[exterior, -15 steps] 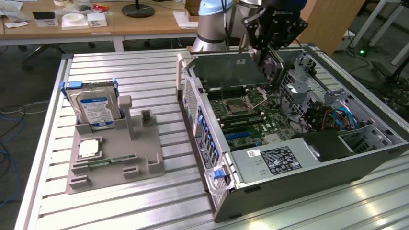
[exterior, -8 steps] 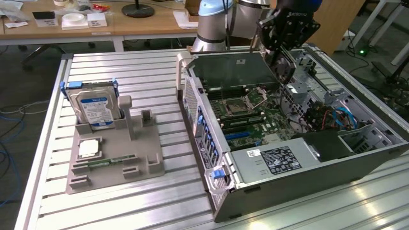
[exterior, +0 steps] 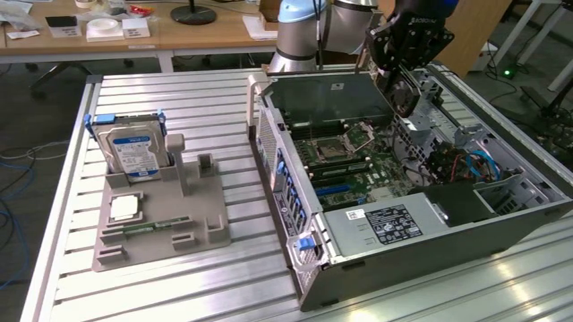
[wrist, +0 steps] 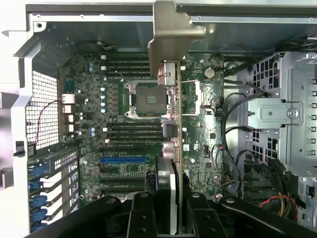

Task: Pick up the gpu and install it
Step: 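Pick up the gpu and move the gpu toward the slot, then insert the gpu into the slot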

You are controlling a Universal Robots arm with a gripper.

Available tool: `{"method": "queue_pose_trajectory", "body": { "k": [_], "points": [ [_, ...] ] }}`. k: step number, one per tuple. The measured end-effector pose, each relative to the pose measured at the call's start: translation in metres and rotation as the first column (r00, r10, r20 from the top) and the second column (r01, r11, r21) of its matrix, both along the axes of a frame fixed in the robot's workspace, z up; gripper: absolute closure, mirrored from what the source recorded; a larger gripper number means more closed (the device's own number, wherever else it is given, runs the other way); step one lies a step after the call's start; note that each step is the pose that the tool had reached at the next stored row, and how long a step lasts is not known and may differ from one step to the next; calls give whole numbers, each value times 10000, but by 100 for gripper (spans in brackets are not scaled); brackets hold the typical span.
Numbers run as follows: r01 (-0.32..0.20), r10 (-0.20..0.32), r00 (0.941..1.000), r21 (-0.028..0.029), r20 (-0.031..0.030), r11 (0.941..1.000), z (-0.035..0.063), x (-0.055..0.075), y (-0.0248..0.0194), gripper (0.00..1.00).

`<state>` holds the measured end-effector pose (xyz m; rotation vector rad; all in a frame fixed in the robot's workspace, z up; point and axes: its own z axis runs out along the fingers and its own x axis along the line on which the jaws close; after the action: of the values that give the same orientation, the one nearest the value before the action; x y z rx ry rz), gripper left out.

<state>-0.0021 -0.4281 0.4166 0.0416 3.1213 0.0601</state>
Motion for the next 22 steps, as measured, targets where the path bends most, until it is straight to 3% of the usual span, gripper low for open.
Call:
{"method": "queue_pose_trajectory", "body": {
  "k": [15, 18, 22],
  "points": [
    [-33, 33, 10000, 1, 1, 10000, 0, 0, 0, 72],
    [-372, 372, 9993, 1, 1, 9993, -1, 0, 0, 72],
    [-1075, 1075, 9942, 1, 1, 9942, -1, 0, 0, 72]
  ]
}}
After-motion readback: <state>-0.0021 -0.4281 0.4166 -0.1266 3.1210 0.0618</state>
